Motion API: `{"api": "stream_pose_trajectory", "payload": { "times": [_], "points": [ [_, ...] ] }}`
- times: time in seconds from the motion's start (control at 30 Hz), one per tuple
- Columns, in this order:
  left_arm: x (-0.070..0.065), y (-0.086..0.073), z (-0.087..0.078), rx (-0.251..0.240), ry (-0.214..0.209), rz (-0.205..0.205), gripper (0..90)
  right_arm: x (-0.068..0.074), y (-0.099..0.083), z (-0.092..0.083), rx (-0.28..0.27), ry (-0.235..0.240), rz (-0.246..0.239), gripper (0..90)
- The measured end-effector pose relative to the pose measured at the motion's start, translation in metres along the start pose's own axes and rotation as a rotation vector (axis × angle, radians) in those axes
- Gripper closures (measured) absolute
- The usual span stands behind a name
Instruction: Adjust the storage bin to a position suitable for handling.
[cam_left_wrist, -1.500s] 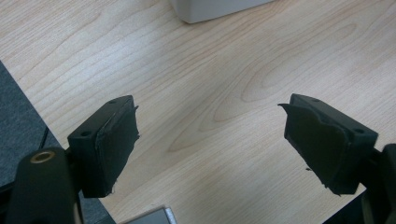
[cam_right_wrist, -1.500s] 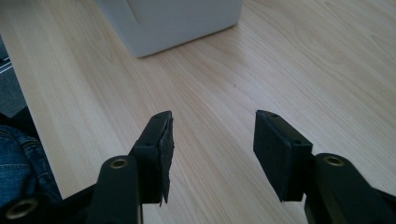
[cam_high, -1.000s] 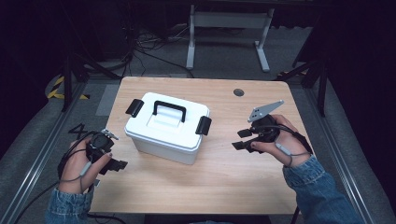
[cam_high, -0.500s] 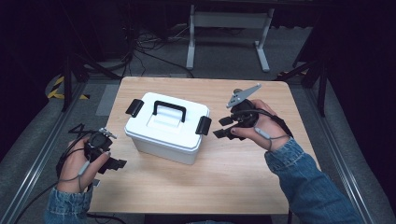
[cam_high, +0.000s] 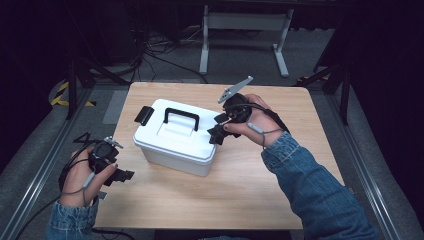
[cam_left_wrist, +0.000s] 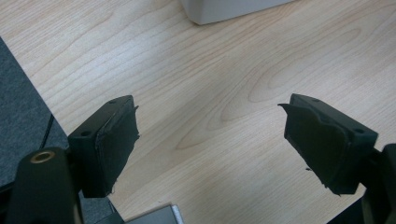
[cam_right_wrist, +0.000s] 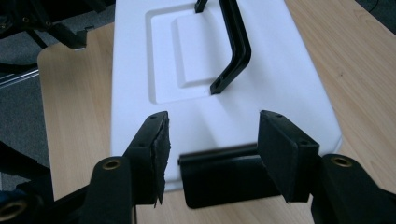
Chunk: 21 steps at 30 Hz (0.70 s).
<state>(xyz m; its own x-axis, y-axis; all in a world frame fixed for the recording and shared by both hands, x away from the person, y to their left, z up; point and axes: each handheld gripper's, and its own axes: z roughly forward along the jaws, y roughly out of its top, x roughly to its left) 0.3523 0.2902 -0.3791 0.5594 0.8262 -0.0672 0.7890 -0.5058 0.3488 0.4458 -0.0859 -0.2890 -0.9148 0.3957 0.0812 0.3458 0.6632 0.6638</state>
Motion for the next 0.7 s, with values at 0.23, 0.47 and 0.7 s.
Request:
{"api": "stream_pose_trajectory", "payload": {
  "times": [0.23,0.47,0.7],
  "points": [
    [0.001,0.001,0.001,0.0,-0.003,-0.001,18.5,-0.009,0.017,0.022,0.007,-0.009,0.006,44.3],
    [0.002,0.001,0.002,-0.001,-0.005,-0.008,18.0,-0.019,0.026,0.046,0.037,-0.009,0.023,44.6],
    [0.004,0.004,0.005,0.005,0.0,-0.006,18.0,-0.022,0.038,0.065,0.037,0.02,0.029,46.5]
  ]
}}
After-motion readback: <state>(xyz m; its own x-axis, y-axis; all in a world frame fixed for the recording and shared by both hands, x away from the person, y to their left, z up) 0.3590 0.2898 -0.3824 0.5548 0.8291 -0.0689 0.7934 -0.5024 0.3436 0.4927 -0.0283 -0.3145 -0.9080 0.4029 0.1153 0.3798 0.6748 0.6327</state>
